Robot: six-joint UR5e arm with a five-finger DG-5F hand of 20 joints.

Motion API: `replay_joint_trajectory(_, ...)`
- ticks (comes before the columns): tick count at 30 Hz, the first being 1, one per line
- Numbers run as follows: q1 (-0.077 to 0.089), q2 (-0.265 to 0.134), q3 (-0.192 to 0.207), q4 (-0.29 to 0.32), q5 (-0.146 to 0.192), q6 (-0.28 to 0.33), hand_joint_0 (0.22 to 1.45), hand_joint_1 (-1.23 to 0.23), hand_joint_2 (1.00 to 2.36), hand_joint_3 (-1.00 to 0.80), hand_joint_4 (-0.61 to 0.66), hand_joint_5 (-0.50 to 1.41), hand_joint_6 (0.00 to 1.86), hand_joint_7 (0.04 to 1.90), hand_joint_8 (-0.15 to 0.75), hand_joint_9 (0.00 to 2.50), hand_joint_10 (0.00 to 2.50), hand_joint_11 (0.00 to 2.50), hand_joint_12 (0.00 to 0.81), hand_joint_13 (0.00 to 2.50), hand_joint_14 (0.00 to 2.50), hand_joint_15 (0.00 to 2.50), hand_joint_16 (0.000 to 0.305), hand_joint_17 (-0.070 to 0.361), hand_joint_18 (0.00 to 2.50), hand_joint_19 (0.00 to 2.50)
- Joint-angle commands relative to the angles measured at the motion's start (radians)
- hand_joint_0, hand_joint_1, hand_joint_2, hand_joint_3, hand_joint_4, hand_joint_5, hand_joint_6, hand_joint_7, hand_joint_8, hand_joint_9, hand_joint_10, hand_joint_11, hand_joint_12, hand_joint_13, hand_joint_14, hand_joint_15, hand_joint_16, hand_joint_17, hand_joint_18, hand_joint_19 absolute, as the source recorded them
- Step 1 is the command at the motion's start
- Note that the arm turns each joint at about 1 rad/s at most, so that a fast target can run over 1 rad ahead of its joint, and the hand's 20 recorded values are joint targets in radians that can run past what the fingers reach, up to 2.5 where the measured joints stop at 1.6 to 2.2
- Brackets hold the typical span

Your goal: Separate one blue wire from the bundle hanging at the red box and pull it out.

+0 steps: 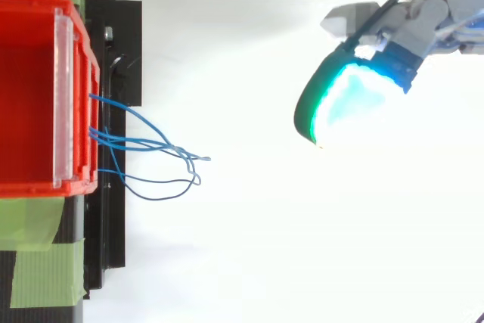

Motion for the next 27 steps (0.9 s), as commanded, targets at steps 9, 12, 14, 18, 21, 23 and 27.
replay_joint_trajectory(9,0.010,-0.002,-0.095,0.042,0.102,-0.160,0.51,-0.41,1.00,-0.50,0.19,-0.27,0.50,0.71,0.219,0.00,0.00,0.00,0.342,0.00,0.00,0.12,0.066,0.148,0.00,0.00)
replay_joint_trajectory(12,0.013,-0.002,-0.137,0.106,0.128,-0.173,0.51,-0.43,1.00,-0.50,0.20,-0.26,0.50,0.71,0.228,0.00,0.00,0.00,0.345,0.00,0.00,0.12,0.065,0.147,0.00,0.00)
replay_joint_trajectory(14,0.016,-0.002,-0.163,0.154,0.145,-0.190,0.51,-0.43,1.00,-0.50,0.21,-0.26,0.50,0.71,0.227,0.00,0.00,0.00,0.347,0.00,0.00,0.13,0.065,0.146,0.00,0.00)
replay_joint_trajectory(18,0.026,-0.002,-0.201,0.227,0.179,-0.226,0.51,-0.44,1.00,-0.50,0.21,-0.25,0.50,0.71,0.231,0.01,0.00,0.00,0.348,0.00,0.00,0.13,0.065,0.145,0.00,0.00)
replay_joint_trajectory(21,0.035,-0.003,-0.247,0.326,0.216,-0.279,0.51,-0.44,1.00,-0.50,0.22,-0.25,0.50,0.72,0.234,0.02,0.00,0.00,0.350,0.00,0.00,0.13,0.064,0.145,0.00,0.00)
replay_joint_trajectory(23,0.041,-0.003,-0.264,0.382,0.231,-0.308,0.52,-0.45,1.00,-0.50,0.22,-0.24,0.50,0.73,0.233,0.03,0.00,0.00,0.350,0.02,0.00,0.13,0.064,0.145,0.00,0.00)
replay_joint_trajectory(27,0.058,-0.029,-0.295,0.517,0.269,-0.397,0.53,-0.50,1.00,-0.50,0.24,-0.23,0.50,0.80,0.235,0.05,0.00,0.00,0.348,0.04,0.00,0.13,0.063,0.143,0.00,0.00)
